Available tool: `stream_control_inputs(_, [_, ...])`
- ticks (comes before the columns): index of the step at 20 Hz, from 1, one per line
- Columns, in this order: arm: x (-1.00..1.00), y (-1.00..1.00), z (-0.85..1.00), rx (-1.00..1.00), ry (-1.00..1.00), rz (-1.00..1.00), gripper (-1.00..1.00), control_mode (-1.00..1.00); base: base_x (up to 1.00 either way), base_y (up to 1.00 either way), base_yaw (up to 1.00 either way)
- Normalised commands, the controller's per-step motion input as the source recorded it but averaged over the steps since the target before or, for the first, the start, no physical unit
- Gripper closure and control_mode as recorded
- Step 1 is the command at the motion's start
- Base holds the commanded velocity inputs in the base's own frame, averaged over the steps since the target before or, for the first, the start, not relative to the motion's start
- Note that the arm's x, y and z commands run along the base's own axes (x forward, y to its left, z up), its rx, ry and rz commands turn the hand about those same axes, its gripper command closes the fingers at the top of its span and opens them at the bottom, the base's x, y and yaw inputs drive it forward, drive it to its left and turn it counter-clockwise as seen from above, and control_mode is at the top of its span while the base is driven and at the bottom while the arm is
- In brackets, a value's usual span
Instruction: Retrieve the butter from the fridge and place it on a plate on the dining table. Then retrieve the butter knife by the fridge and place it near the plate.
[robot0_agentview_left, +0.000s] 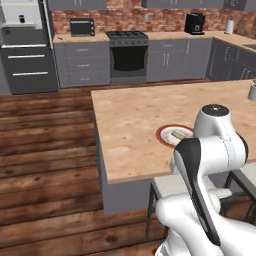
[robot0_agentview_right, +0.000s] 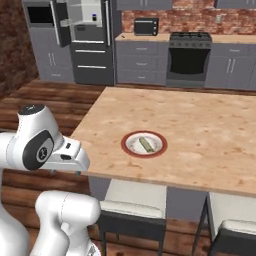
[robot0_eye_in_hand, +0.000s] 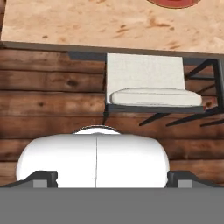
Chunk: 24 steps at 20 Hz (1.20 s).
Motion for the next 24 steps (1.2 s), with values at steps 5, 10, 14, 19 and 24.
stream_control_inputs(5, [0.0, 0.0, 0.0, 0.0, 0.0, 0.0, -1.0, 1.0, -0.08, 0.99, -0.03])
stream_control_inputs(10, [0.0, 0.0, 0.0, 0.0, 0.0, 0.0, -1.0, 1.0, -0.01, 1.0, -0.03])
stream_control_inputs(14, [0.0, 0.0, 0.0, 0.0, 0.0, 0.0, -1.0, 1.0, 0.0, 1.0, -0.07])
stream_control_inputs(19, [0.0, 0.0, 0.0, 0.0, 0.0, 0.0, -1.0, 1.0, 0.08, 0.9, -0.16])
stream_control_inputs(24, [0.0, 0.0, 0.0, 0.0, 0.0, 0.0, -1.0, 1.0, 0.23, 0.68, -0.26])
